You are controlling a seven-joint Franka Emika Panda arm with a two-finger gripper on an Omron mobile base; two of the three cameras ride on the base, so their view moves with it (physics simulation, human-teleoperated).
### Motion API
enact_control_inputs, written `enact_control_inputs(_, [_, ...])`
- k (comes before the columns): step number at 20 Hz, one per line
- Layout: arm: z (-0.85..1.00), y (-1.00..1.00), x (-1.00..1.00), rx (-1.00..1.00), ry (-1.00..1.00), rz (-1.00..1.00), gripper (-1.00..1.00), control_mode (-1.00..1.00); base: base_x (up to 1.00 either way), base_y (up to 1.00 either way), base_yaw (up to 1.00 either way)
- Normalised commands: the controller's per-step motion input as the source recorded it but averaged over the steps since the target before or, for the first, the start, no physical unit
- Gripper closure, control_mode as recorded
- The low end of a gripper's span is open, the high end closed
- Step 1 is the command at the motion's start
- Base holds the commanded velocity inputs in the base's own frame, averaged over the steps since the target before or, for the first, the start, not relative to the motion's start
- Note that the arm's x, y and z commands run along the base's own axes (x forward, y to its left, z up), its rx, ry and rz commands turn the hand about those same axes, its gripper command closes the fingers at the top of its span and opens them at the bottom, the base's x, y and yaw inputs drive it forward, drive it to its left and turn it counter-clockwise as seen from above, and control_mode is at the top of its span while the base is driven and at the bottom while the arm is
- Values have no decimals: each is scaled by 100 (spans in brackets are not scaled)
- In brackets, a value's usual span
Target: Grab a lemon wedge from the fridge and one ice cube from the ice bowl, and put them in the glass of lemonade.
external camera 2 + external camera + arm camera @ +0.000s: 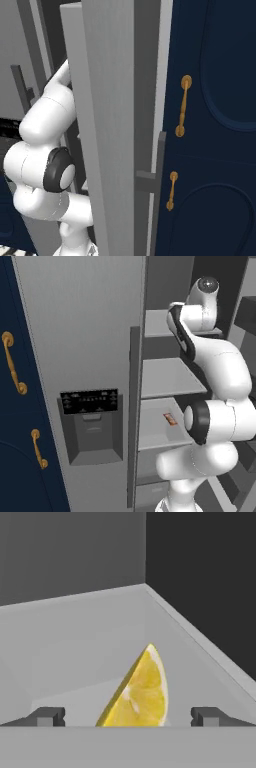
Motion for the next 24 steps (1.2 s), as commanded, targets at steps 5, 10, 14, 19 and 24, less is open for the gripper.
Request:
enact_control_inputs(5, [-18, -11, 17, 0, 3, 0, -100, -100, 0, 0, 0])
enact_control_inputs(10, [-9, 4, 32, 0, 1, 0, -100, -100, 0, 0, 0])
enact_control_inputs(14, [-17, 0, 7, 0, 0, 0, -100, -100, 0, 0, 0])
enact_control_inputs(19, [-52, 1, 0, -3, 1, 0, 100, -100, 0, 0, 0])
enact_control_inputs(24, [-8, 0, 3, 0, -2, 0, 100, -100, 0, 0, 0])
